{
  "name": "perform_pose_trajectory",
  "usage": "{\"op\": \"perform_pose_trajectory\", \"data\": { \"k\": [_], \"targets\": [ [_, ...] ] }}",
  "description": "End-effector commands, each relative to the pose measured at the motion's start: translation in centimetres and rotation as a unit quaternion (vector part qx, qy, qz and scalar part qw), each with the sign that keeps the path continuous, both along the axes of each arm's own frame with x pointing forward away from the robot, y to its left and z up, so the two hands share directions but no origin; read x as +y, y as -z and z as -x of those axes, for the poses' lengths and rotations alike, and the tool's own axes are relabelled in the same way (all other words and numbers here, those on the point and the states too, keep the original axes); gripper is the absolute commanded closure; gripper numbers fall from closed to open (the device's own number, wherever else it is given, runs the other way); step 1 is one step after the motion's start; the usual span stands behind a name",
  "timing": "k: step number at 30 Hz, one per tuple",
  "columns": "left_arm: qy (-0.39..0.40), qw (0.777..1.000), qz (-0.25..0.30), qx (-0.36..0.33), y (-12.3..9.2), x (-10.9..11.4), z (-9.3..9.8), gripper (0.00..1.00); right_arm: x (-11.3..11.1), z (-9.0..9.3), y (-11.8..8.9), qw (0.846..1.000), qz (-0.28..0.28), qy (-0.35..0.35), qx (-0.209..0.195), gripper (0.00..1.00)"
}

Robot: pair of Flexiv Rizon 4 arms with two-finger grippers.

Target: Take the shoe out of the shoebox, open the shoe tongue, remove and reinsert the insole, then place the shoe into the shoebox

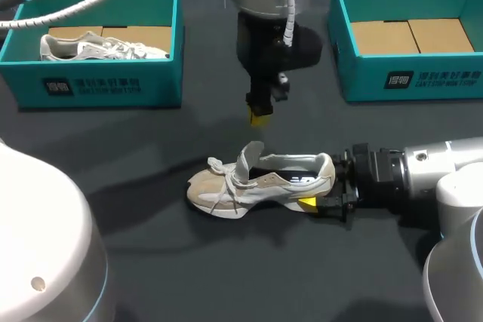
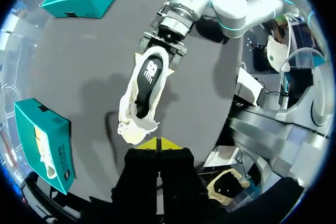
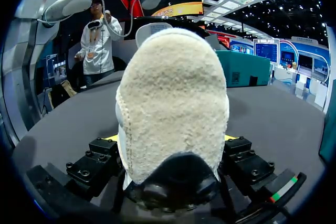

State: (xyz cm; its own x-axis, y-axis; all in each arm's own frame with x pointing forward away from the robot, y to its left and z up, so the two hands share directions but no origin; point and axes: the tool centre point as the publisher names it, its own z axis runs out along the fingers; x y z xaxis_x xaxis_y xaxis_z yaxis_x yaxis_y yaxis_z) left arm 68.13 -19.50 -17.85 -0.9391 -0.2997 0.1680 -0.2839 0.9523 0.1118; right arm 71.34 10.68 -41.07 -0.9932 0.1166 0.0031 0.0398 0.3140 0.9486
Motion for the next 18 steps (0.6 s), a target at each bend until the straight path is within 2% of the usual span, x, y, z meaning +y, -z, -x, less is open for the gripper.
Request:
{"op": "perform_pose_trajectory", "data": {
  "k": [1,10,13,15,18],
  "targets": [
    [0.165,0.983,0.073,0.033,1.8,-1.7,-0.9,1.00,0.0,0.1,-0.1,1.000,0.002,0.001,0.000,1.00],
    [0.172,0.982,0.072,0.028,2.0,-1.7,-0.6,1.00,0.0,0.1,-0.1,1.000,0.002,0.001,0.000,1.00],
    [0.190,0.979,0.068,0.013,3.7,-2.7,-0.1,1.00,0.0,0.1,-0.1,1.000,0.002,0.001,0.000,1.00],
    [0.195,0.979,0.060,0.001,5.4,-4.2,-0.4,1.00,0.0,0.1,-0.1,1.000,0.002,0.001,0.000,1.00],
    [0.196,0.979,0.055,0.007,7.4,-5.0,-0.6,1.00,0.0,0.1,-0.1,1.000,0.002,0.001,0.000,1.00]
  ]
}}
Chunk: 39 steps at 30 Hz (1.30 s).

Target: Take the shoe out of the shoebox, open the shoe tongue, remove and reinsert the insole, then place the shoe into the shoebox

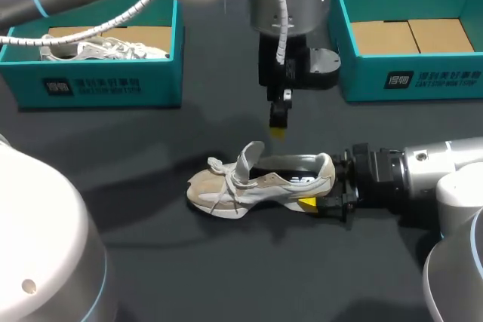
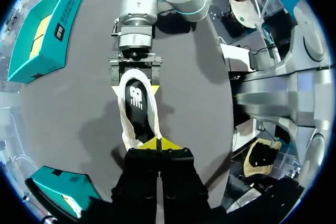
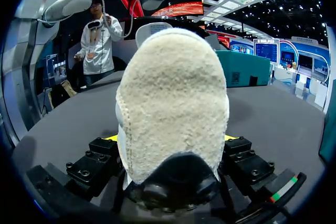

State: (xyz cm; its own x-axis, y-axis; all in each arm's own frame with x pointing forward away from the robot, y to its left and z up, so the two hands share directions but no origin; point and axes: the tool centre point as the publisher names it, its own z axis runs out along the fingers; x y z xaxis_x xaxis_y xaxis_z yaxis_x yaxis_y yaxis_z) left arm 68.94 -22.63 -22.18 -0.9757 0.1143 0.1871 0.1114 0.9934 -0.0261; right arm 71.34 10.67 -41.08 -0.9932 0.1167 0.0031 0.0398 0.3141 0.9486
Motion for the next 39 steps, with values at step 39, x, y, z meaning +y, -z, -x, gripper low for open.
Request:
{"op": "perform_pose_trajectory", "data": {
  "k": [39],
  "targets": [
    [0.038,0.999,0.032,0.019,9.6,-2.2,0.1,1.00,0.0,0.1,-0.1,1.000,0.002,0.001,0.000,1.00]
  ]
}}
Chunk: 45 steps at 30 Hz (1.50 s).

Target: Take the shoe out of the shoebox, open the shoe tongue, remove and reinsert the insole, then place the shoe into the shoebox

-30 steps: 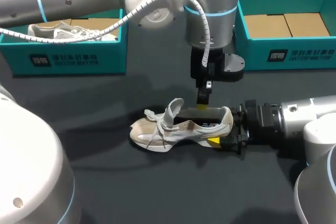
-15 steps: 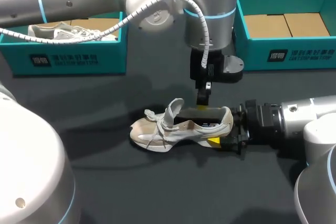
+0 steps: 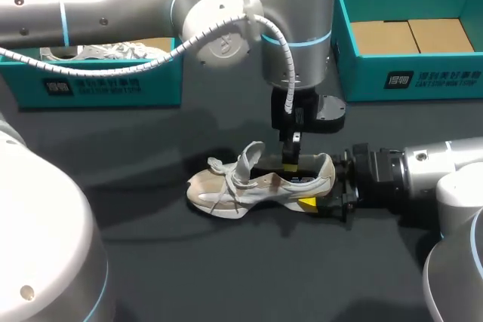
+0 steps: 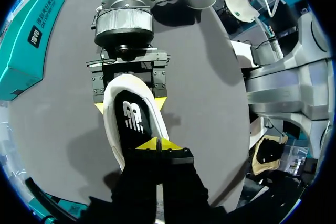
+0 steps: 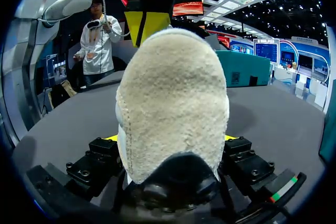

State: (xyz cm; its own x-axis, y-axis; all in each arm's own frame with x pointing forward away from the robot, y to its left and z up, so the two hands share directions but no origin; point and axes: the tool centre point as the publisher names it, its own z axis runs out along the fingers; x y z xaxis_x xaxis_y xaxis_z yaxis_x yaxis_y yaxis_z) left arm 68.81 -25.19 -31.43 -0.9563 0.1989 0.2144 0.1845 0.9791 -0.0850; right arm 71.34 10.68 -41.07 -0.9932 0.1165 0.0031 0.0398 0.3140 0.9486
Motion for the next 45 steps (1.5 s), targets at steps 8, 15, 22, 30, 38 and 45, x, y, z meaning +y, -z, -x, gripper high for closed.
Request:
{"op": "perform_pose_trajectory", "data": {
  "k": [8,15,22,30,38,45],
  "targets": [
    [-0.009,1.000,-0.006,-0.014,1.3,-0.4,-0.1,1.00,0.0,0.1,-0.1,1.000,0.002,0.001,0.000,1.00],
    [-0.019,1.000,-0.022,0.010,4.3,-1.8,-0.8,1.00,0.0,0.1,-0.1,1.000,0.002,0.001,0.000,1.00],
    [-0.023,0.999,-0.036,0.032,5.5,-1.4,-0.7,1.00,0.0,0.1,-0.1,1.000,0.002,0.001,0.000,1.00],
    [-0.014,0.998,-0.040,0.048,6.2,0.6,0.5,1.00,0.0,0.1,-0.1,1.000,0.002,0.001,0.000,1.00],
    [-0.017,0.999,-0.030,0.038,6.3,2.0,0.7,1.00,0.0,0.1,-0.1,1.000,0.002,0.001,0.000,1.00],
    [-0.012,1.000,-0.022,0.017,6.9,2.0,1.2,0.84,0.0,0.1,-0.1,1.000,0.002,0.001,0.000,1.00]
  ]
}}
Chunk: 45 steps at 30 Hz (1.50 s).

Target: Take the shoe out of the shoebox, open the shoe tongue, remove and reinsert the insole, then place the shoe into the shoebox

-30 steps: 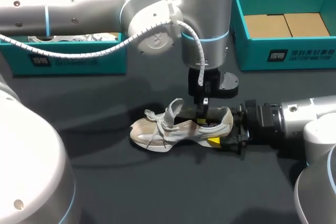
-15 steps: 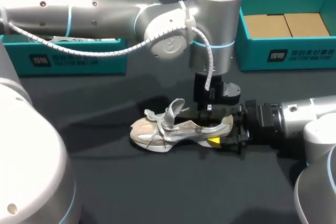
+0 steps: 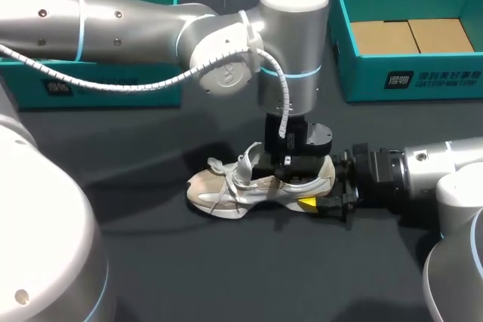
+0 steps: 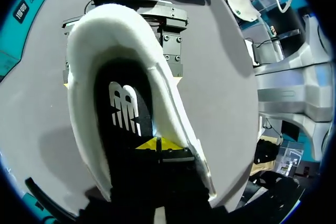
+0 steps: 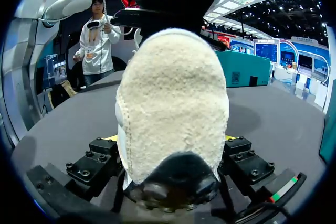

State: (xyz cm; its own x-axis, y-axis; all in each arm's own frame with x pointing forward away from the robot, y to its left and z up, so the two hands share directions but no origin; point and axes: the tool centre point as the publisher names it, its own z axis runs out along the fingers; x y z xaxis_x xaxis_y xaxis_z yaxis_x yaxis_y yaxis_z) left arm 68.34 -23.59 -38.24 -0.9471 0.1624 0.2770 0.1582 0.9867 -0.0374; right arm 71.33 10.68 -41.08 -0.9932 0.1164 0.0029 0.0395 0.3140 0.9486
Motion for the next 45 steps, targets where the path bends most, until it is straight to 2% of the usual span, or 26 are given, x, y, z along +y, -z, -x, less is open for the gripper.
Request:
{"op": "perform_pose_trajectory", "data": {
  "k": [1,8,18,20,24,28,34,45],
  "targets": [
    [-0.001,1.000,0.005,-0.014,0.2,0.4,0.8,0.81,0.0,0.1,-0.1,1.000,0.002,0.001,0.000,1.00],
    [-0.010,0.999,0.003,-0.051,1.0,-0.1,0.8,0.66,0.0,0.1,-0.1,1.000,0.002,0.001,0.000,1.00],
    [-0.037,0.989,0.010,-0.141,3.1,-0.8,-0.8,0.67,0.0,0.1,-0.1,1.000,0.002,0.001,0.000,1.00],
    [-0.047,0.987,0.004,-0.156,3.5,-0.8,-1.4,0.68,0.0,0.1,-0.1,1.000,0.002,0.001,0.000,1.00],
    [-0.061,0.983,-0.004,-0.172,4.0,-0.6,-2.5,0.77,0.0,0.1,-0.1,1.000,0.002,0.001,0.000,1.00],
    [-0.073,0.981,-0.009,-0.177,4.2,-0.2,-3.5,1.00,0.0,0.1,-0.1,1.000,0.002,0.001,0.000,1.00],
    [-0.087,0.983,-0.002,-0.165,3.9,0.5,-4.3,1.00,0.0,0.1,-0.1,1.000,0.002,0.001,0.000,1.00],
    [-0.090,0.989,0.062,-0.095,1.4,2.0,-3.3,1.00,0.0,0.1,-0.1,1.000,0.002,0.001,0.000,1.00]
  ]
}}
